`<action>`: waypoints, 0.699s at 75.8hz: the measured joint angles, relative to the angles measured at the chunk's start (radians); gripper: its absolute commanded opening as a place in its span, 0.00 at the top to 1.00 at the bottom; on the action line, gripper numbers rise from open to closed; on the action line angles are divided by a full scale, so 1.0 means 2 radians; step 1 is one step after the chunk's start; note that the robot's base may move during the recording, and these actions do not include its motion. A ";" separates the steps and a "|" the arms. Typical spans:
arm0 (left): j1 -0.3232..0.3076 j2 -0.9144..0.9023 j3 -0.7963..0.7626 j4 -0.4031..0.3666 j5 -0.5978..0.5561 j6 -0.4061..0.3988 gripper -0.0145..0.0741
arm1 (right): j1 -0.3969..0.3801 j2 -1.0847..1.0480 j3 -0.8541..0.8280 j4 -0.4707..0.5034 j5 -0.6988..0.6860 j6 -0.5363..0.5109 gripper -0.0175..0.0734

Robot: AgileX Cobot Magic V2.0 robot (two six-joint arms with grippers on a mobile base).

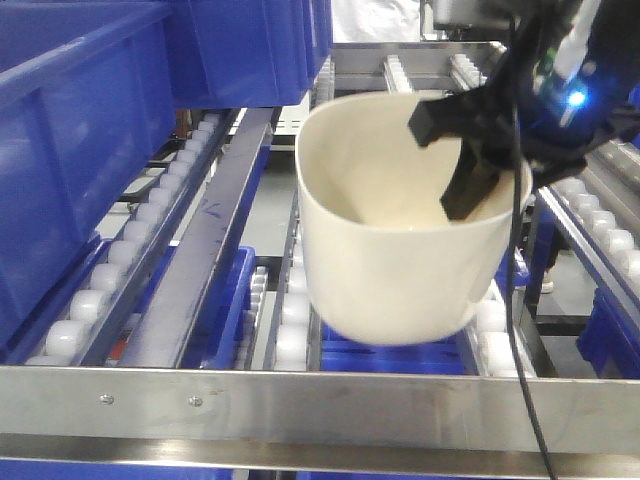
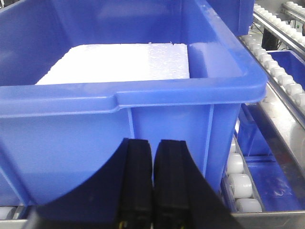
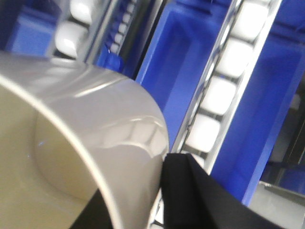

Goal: Move white bin to right shelf second layer
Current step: 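Lower the white bin onto the second-layer rollers with the right gripper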

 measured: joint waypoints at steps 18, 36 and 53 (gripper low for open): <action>0.000 0.000 0.000 0.000 0.000 0.000 0.74 | 0.000 0.020 0.000 0.001 -0.001 0.000 0.75; 0.000 0.000 0.000 0.000 0.000 0.000 0.74 | 0.000 0.030 0.000 0.001 0.003 0.000 0.75; 0.000 0.000 0.000 0.000 0.000 0.000 0.74 | 0.000 0.032 0.000 0.001 0.005 0.000 0.75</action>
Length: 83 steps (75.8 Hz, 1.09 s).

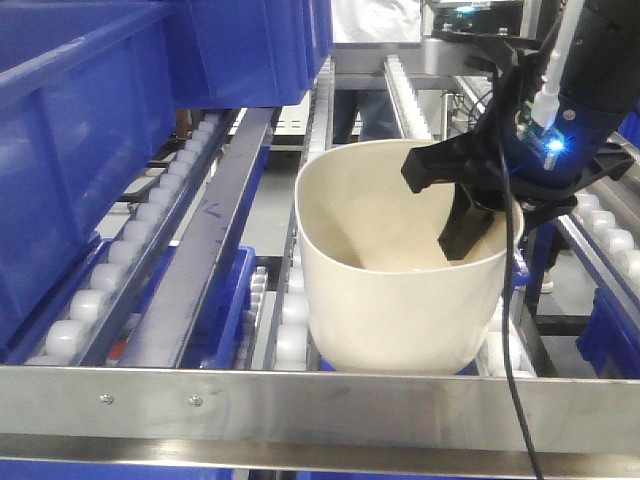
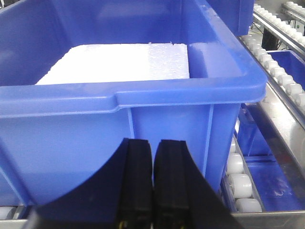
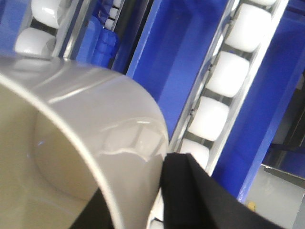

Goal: Move white bin to right shelf second layer
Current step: 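Lower the white bin onto the second-layer rollers with the right gripper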

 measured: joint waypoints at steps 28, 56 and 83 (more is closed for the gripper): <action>0.000 0.000 0.000 0.000 0.000 0.000 0.74 | -0.005 0.000 0.000 0.000 0.020 0.000 0.75; 0.000 0.000 0.000 0.000 0.000 0.000 0.74 | -0.005 0.000 0.000 0.000 0.020 0.000 0.75; 0.000 0.000 0.000 0.000 0.000 0.000 0.74 | -0.005 0.000 0.010 0.000 0.017 0.001 0.75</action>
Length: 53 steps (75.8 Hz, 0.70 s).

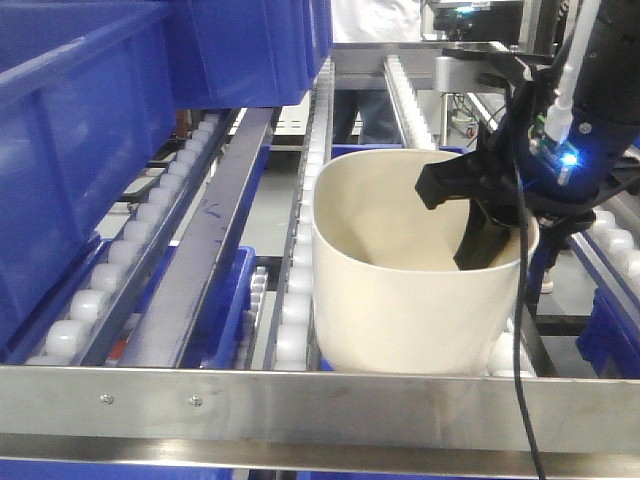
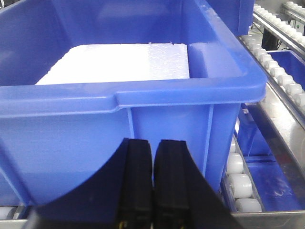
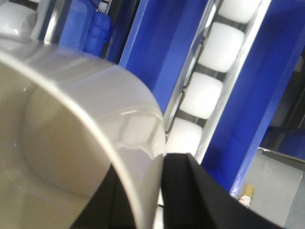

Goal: Move white bin to right shelf second layer
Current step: 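Lower the white bin onto the second-layer rollers with the right gripper, then open the right gripper and lift it off the bin rim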

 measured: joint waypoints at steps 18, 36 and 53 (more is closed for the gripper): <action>0.000 0.000 0.000 0.000 0.000 0.000 0.74 | 0.000 0.000 0.000 0.001 -0.001 0.000 0.55; 0.000 0.000 0.000 0.000 0.000 0.000 0.74 | 0.000 -0.008 0.000 0.001 -0.015 0.000 0.34; 0.000 0.000 0.000 0.000 0.000 0.000 0.74 | 0.000 -0.042 0.000 0.001 -0.030 0.000 0.34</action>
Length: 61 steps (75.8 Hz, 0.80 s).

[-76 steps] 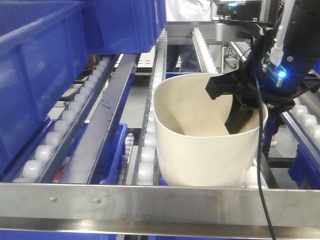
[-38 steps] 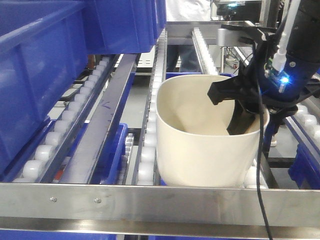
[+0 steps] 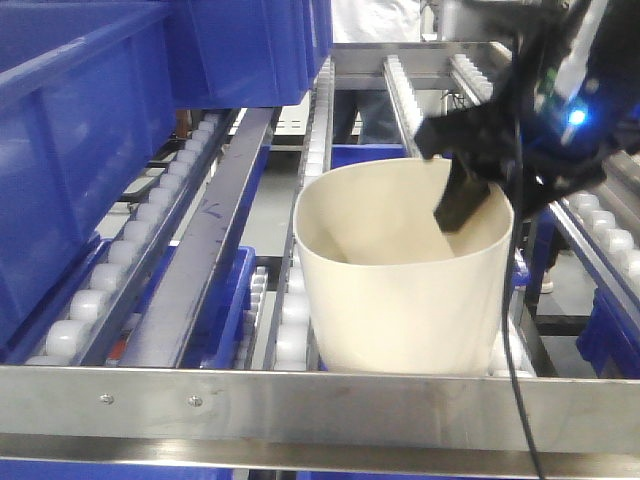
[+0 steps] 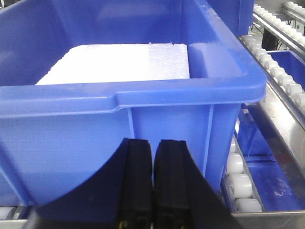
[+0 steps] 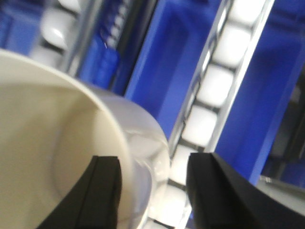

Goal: Move white bin to right shelf second layer
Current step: 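Open the right gripper and lift it off the bin rim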

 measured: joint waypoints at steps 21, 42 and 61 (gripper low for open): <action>0.000 0.000 0.000 0.000 0.000 0.000 0.74 | 0.000 -0.055 0.000 0.000 0.000 0.000 0.35; 0.000 0.000 0.000 0.000 0.000 0.000 0.74 | 0.000 -0.162 0.030 0.000 -0.035 0.000 0.60; 0.000 0.000 0.000 0.000 0.000 0.000 0.74 | 0.000 -0.300 0.164 0.000 -0.184 0.000 0.75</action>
